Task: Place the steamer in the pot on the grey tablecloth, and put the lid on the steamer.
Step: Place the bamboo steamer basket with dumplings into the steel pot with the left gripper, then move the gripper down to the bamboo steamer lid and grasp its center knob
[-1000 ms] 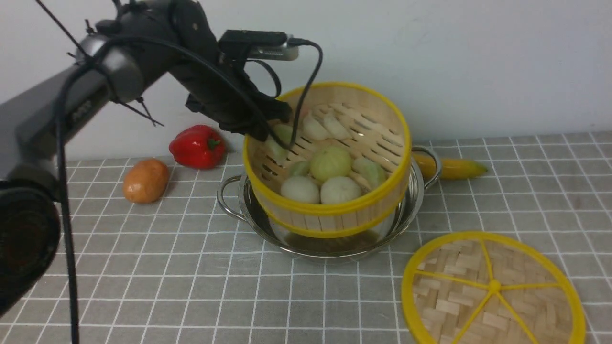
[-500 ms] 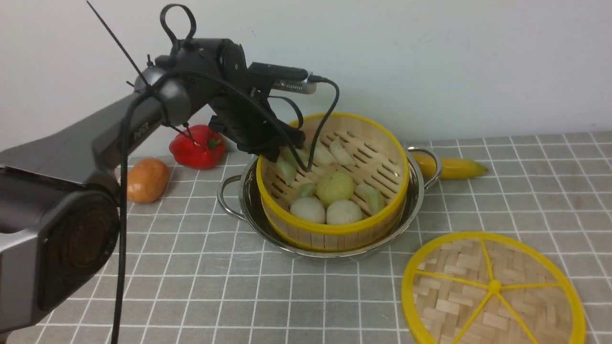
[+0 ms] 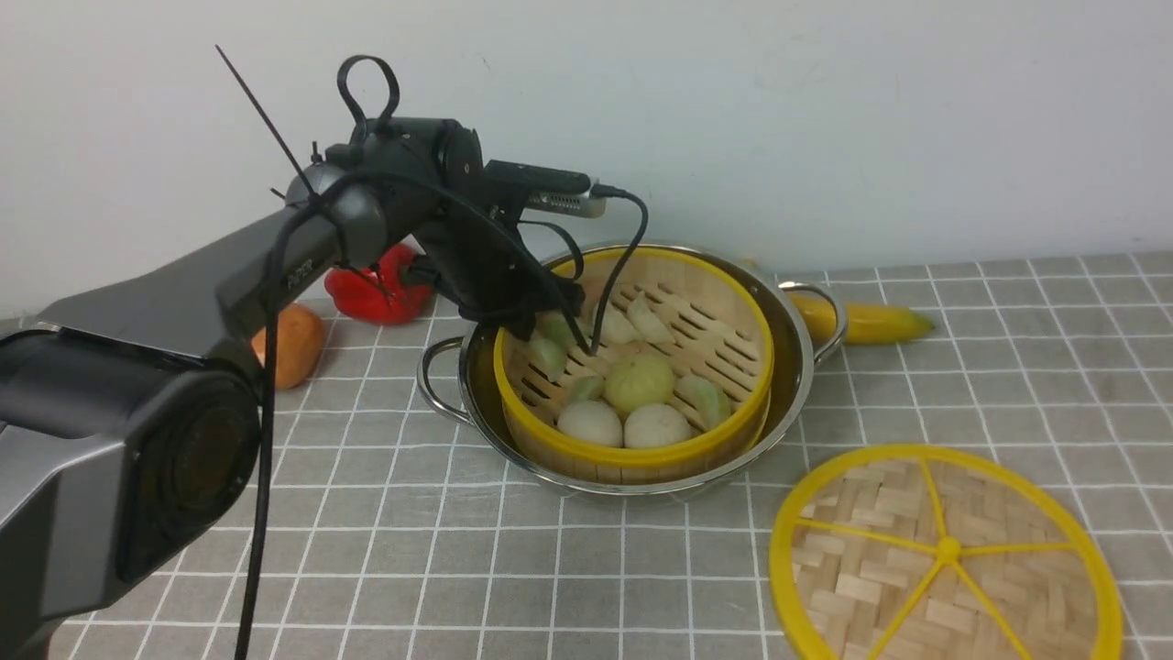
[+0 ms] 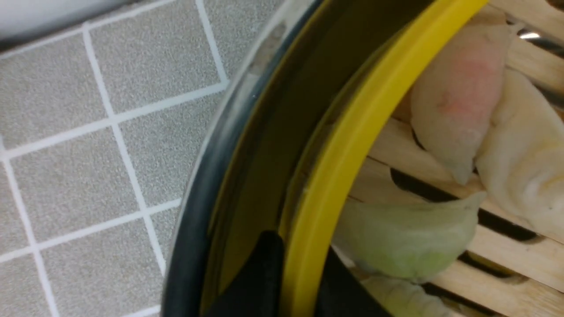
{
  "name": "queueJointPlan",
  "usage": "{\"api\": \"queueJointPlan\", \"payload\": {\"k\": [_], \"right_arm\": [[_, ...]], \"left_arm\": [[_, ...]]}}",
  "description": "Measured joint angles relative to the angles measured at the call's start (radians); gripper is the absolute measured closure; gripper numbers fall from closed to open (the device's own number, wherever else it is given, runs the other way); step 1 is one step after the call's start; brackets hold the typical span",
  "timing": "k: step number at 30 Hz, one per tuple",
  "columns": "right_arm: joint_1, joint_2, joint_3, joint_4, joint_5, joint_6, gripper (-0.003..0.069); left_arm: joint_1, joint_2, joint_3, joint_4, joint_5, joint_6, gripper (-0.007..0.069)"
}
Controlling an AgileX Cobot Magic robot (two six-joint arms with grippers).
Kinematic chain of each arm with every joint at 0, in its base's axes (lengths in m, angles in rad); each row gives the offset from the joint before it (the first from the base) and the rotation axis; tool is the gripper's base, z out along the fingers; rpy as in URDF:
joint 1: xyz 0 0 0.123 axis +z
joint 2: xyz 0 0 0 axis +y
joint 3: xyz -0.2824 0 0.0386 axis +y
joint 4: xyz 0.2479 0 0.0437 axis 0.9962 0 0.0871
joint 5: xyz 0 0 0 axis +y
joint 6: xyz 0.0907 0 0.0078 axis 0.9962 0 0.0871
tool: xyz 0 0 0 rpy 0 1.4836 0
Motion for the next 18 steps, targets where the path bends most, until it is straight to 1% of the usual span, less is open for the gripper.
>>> {"api": "queueJointPlan", "payload": {"k": [2, 4, 6, 7, 8, 10, 13, 14, 15, 18], "right_arm": [[0.0, 0.0, 0.0, 0.001, 0.0, 0.0, 0.0414], [0.0, 0.0, 0.0, 0.002, 0.0, 0.0, 0.0414], [0.0, 0.0, 0.0, 0.002, 0.0, 0.0, 0.0414], [0.0, 0.0, 0.0, 0.002, 0.0, 0.0, 0.0414], [0.0, 0.0, 0.0, 0.002, 0.0, 0.0, 0.0414], [0.0, 0.0, 0.0, 0.002, 0.0, 0.0, 0.0414], [0.0, 0.0, 0.0, 0.002, 0.0, 0.0, 0.0414], [0.0, 0.0, 0.0, 0.002, 0.0, 0.0, 0.0414], [0.0, 0.0, 0.0, 0.014, -0.002, 0.0, 0.0414], [0.0, 0.0, 0.0, 0.055, -0.019, -0.002, 0.0414]], "left_arm": [[0.0, 0.0, 0.0, -0.002, 0.0, -0.001, 0.0571], [0.001, 0.0, 0.0, -0.01, -0.003, -0.005, 0.0529], [0.001, 0.0, -0.005, -0.016, -0.012, -0.006, 0.0454], [0.001, 0.0, -0.006, -0.016, -0.013, -0.006, 0.0447], [0.001, 0.0, -0.018, -0.021, -0.012, -0.006, 0.038], [0.0, 0.0, -0.035, -0.021, -0.005, -0.006, 0.0329], [0.0, -0.013, -0.095, 0.009, 0.058, -0.006, 0.0225], [0.0, -0.014, -0.1, 0.012, 0.063, -0.006, 0.022], [0.0, -0.035, -0.151, 0.048, 0.122, -0.003, 0.0173], [0.0, -0.065, -0.202, 0.08, 0.188, -0.002, 0.0148]]}}
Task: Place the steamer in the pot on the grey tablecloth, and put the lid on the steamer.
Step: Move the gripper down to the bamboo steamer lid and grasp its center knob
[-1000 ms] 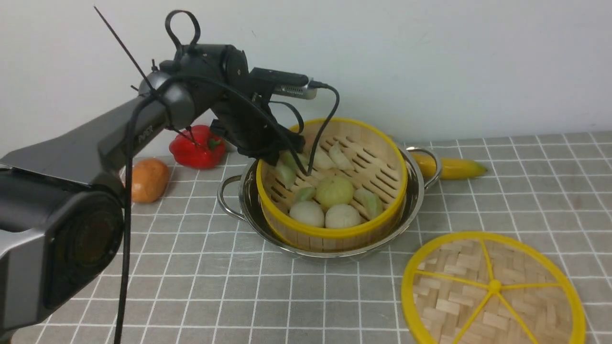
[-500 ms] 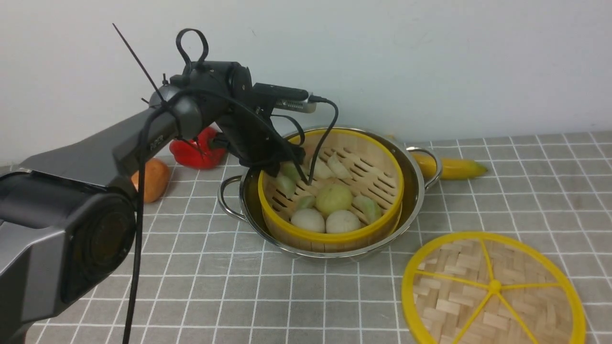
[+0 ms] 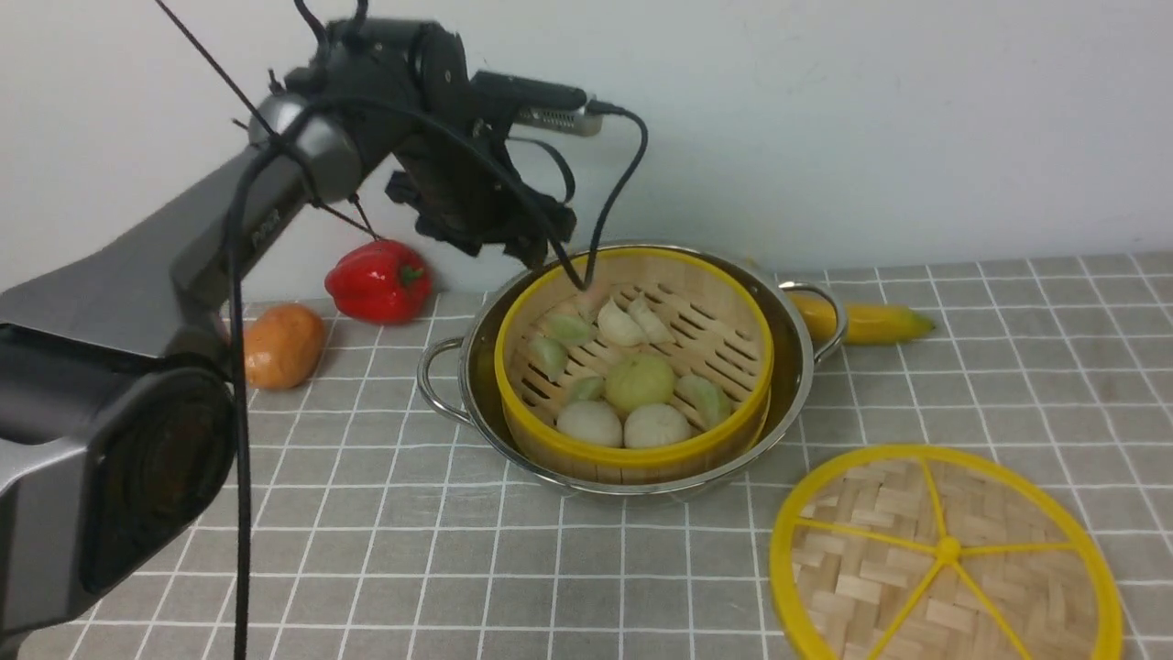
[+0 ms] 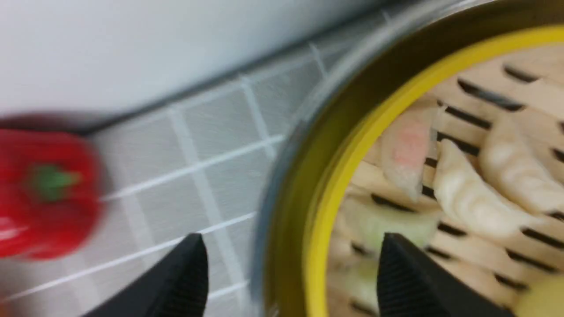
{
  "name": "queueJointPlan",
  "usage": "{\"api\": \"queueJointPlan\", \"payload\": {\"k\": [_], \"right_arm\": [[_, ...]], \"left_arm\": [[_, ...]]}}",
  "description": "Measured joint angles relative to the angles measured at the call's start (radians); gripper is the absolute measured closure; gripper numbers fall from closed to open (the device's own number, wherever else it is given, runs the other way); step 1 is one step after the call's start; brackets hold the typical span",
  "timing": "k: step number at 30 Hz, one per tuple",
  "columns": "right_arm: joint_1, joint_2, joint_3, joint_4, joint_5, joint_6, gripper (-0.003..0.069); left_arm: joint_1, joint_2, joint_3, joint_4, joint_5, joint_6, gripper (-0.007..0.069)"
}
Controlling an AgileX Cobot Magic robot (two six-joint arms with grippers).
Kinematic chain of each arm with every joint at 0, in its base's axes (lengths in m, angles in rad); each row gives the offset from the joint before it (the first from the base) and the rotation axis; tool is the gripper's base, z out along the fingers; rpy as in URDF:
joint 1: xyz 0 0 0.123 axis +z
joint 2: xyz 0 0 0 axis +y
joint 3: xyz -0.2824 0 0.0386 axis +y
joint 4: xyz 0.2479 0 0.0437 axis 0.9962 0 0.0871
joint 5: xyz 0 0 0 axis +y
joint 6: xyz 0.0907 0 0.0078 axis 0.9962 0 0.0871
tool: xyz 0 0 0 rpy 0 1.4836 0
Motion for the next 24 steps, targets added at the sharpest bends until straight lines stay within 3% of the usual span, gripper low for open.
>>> {"api": "queueJointPlan", "payload": {"k": [4, 8, 13, 14, 16, 17, 23, 24], "right_arm": [[0.0, 0.001, 0.0, 0.15, -0.064, -0.079, 0.0414], [0.0, 0.027, -0.001, 0.338, -0.086, -0.211, 0.0414], [0.0, 0.126, -0.001, 0.457, -0.025, -0.318, 0.0414], [0.0, 0.13, -0.001, 0.457, -0.018, -0.32, 0.0414], [0.007, 0.187, -0.001, 0.461, 0.016, -0.352, 0.0414], [0.009, 0.195, -0.001, 0.461, 0.018, -0.357, 0.0414], [0.189, 0.285, -0.001, 0.46, 0.006, -0.39, 0.0414], [0.275, 0.312, -0.001, 0.448, -0.012, -0.388, 0.0414]], "left_arm": [[0.0, -0.08, -0.087, 0.022, 0.076, 0.017, 0.0146], [0.0, -0.185, -0.106, 0.022, 0.087, 0.059, 0.0234], [0.0, -0.341, -0.106, 0.017, 0.09, 0.093, 0.0504], [0.0, -0.354, -0.106, 0.017, 0.091, 0.093, 0.0515], [0.0, -0.448, -0.106, 0.014, 0.091, 0.094, 0.0624], [0.0, -0.456, -0.106, 0.014, 0.091, 0.094, 0.0627], [0.0, -0.665, -0.102, 0.013, 0.091, 0.102, 0.0648], [0.0, -0.739, -0.078, 0.014, 0.091, 0.116, 0.0648]]}}
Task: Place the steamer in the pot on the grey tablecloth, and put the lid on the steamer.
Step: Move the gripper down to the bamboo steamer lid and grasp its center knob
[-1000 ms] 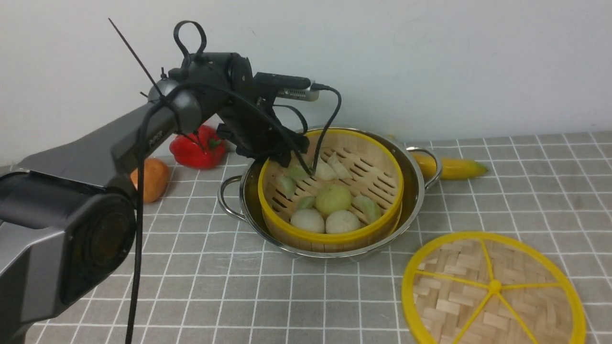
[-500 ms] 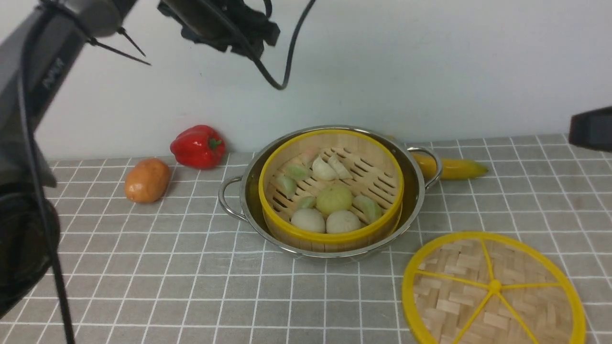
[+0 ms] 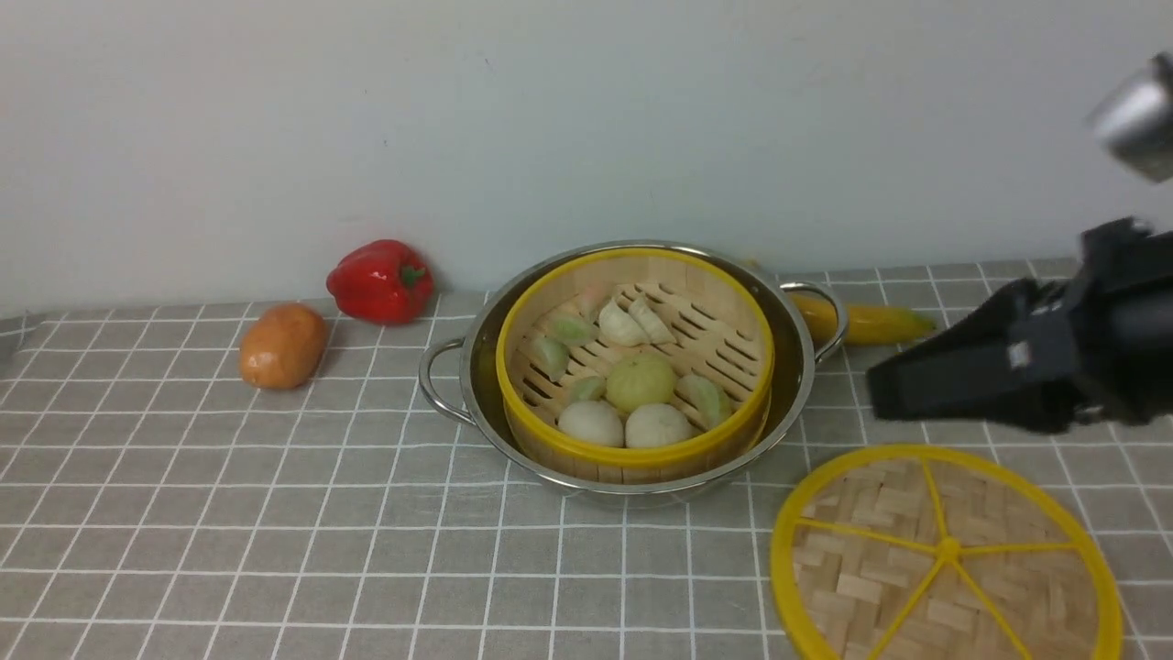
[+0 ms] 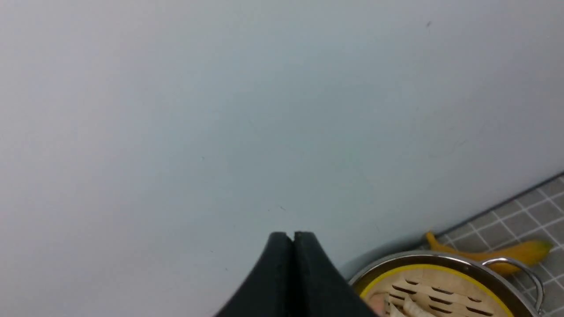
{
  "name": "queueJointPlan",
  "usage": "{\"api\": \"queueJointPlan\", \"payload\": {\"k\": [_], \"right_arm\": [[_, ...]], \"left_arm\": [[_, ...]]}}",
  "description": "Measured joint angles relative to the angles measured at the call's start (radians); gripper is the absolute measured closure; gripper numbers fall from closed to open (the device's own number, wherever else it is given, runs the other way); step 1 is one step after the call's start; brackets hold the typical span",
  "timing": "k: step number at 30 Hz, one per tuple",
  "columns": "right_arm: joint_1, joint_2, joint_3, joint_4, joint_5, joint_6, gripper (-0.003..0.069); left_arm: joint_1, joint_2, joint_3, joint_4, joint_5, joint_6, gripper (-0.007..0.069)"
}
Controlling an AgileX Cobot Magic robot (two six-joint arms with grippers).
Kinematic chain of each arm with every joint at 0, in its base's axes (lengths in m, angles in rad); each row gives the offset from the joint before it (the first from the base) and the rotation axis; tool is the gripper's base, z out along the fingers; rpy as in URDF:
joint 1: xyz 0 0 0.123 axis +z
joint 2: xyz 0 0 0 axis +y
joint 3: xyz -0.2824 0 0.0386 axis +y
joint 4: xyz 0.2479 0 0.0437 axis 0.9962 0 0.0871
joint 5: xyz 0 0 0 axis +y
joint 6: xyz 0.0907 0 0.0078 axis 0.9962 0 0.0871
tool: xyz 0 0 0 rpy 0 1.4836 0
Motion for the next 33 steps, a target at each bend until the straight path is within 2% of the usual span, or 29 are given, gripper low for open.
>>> {"api": "queueJointPlan", "payload": {"k": [3, 5, 7, 8, 9, 10, 12, 13, 14, 15, 16, 18, 26, 33], "right_arm": [[0.127, 0.038, 0.0, -0.085, -0.042, 0.045, 0.0414], [0.158, 0.05, 0.0, -0.14, -0.057, 0.079, 0.0414], [0.201, 0.085, 0.0, -0.341, -0.088, 0.205, 0.0414], [0.203, 0.085, 0.0, -0.341, -0.091, 0.228, 0.0414], [0.205, 0.096, 0.0, -0.422, -0.097, 0.277, 0.0414], [0.205, 0.112, 0.0, -0.555, -0.111, 0.378, 0.0414], [0.205, 0.122, 0.0, -0.669, -0.121, 0.473, 0.0414], [0.205, 0.13, -0.001, -0.778, -0.127, 0.556, 0.0414], [0.205, 0.132, -0.001, -0.801, -0.128, 0.576, 0.0414], [0.205, 0.14, -0.001, -0.867, -0.13, 0.643, 0.0414], [0.205, 0.14, -0.001, -0.875, -0.131, 0.643, 0.0414], [0.205, 0.164, -0.003, -0.938, -0.132, 0.698, 0.0414], [0.205, 0.307, -0.004, -0.984, -0.145, 0.729, 0.0415], [0.205, 0.391, -0.004, -1.018, -0.177, 0.765, 0.0415]], "left_arm": [[0.0, -0.127, 0.092, 0.002, 0.0, 0.023, 0.0648], [0.0, -0.176, 0.141, 0.005, 0.0, 0.028, 0.0648], [0.0, -0.328, 0.315, 0.027, -0.001, 0.034, 0.0648], [0.0, -0.34, 0.329, 0.029, -0.001, 0.034, 0.0648], [0.0, -0.4, 0.403, 0.038, -0.001, 0.034, 0.0648], [0.0, -0.5, 0.511, 0.049, 0.0, 0.033, 0.0648], [0.0, -0.616, 0.672, 0.051, 0.001, 0.026, 0.0648], [0.0, -0.694, 0.753, 0.049, 0.001, 0.015, 0.0648], [0.0, -0.707, 0.785, 0.045, 0.001, 0.013, 0.0648], [0.0, -0.813, 0.913, 0.031, -0.007, 0.0, 0.0648], [0.0, -0.827, 0.929, 0.026, -0.009, -0.002, 0.0648], [0.0, -0.987, 1.128, -0.005, -0.088, -0.014, 0.0648], [0.0, -1.299, 1.583, -0.045, -0.303, -0.015, 0.0648], [0.0, -1.345, 1.696, -0.046, -0.322, -0.015, 0.0648]]}}
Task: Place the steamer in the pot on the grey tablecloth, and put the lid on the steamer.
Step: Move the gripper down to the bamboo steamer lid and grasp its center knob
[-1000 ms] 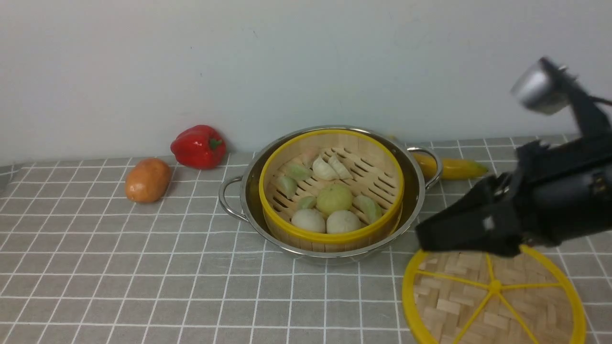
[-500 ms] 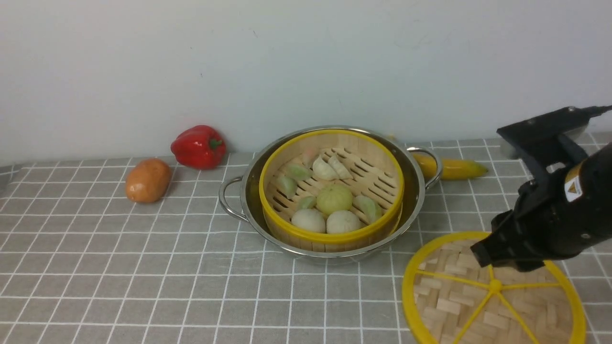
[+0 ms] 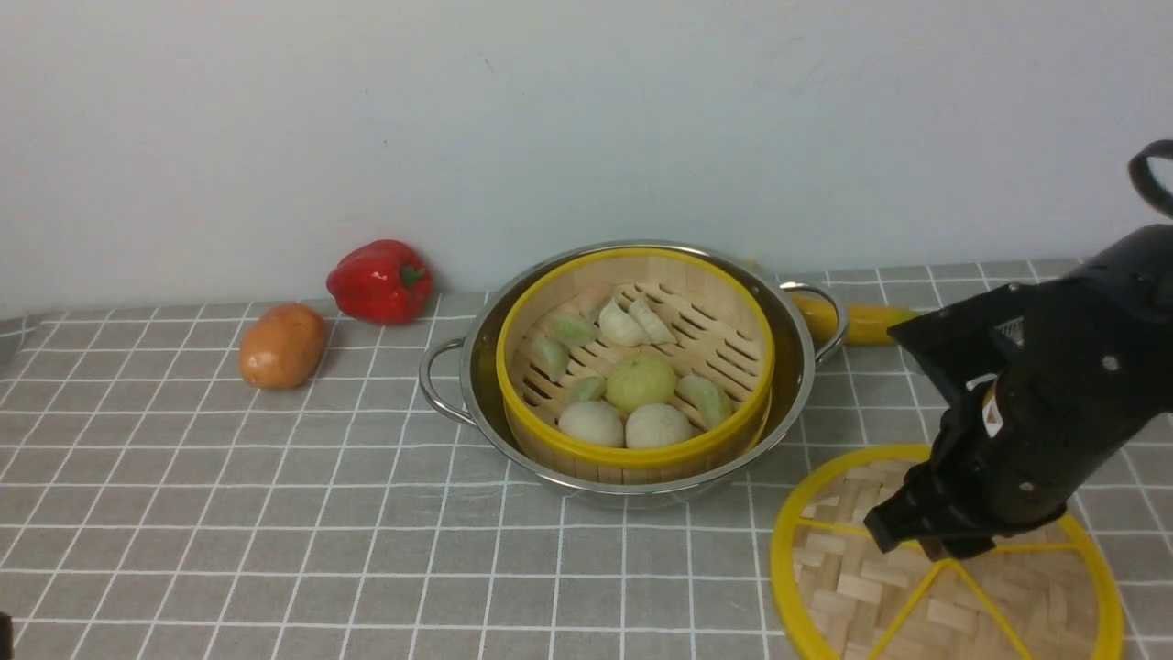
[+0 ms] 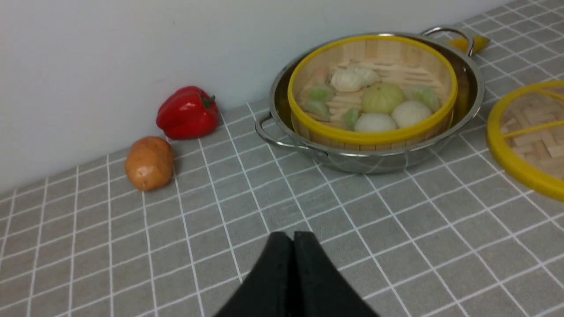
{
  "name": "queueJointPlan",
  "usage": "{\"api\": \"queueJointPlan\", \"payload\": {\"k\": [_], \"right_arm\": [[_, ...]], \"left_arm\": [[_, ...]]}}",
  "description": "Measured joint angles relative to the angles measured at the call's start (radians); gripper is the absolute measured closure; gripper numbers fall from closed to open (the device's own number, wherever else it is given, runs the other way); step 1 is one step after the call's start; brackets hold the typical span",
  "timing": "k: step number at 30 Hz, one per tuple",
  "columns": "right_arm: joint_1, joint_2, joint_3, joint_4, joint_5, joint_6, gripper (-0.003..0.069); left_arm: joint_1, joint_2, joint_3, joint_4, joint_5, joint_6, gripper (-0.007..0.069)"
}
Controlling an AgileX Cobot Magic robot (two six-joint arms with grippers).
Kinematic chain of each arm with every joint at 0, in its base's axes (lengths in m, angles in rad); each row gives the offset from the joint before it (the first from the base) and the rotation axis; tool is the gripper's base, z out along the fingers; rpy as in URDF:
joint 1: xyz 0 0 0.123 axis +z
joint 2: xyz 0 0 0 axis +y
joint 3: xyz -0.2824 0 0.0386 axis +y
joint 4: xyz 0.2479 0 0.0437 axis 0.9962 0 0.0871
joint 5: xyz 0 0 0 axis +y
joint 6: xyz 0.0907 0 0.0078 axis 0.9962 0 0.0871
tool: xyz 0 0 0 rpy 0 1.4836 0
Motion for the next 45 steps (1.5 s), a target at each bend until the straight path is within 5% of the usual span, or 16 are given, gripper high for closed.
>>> {"api": "queueJointPlan", "payload": {"k": [33, 40, 45], "right_arm": [[-0.071, 0.126, -0.003, 0.042, -0.082, -0.035, 0.0417], [-0.071, 0.124, -0.007, 0.034, -0.048, -0.02, 0.0512], [-0.071, 0.077, -0.007, 0.009, 0.063, -0.019, 0.0512]], "left_arm": [[0.0, 0.0, 0.002, 0.001, -0.054, -0.006, 0.0633], [0.0, 0.0, 0.002, 0.001, -0.055, -0.006, 0.0633], [0.0, 0.0, 0.002, 0.001, -0.055, -0.006, 0.0633]]}}
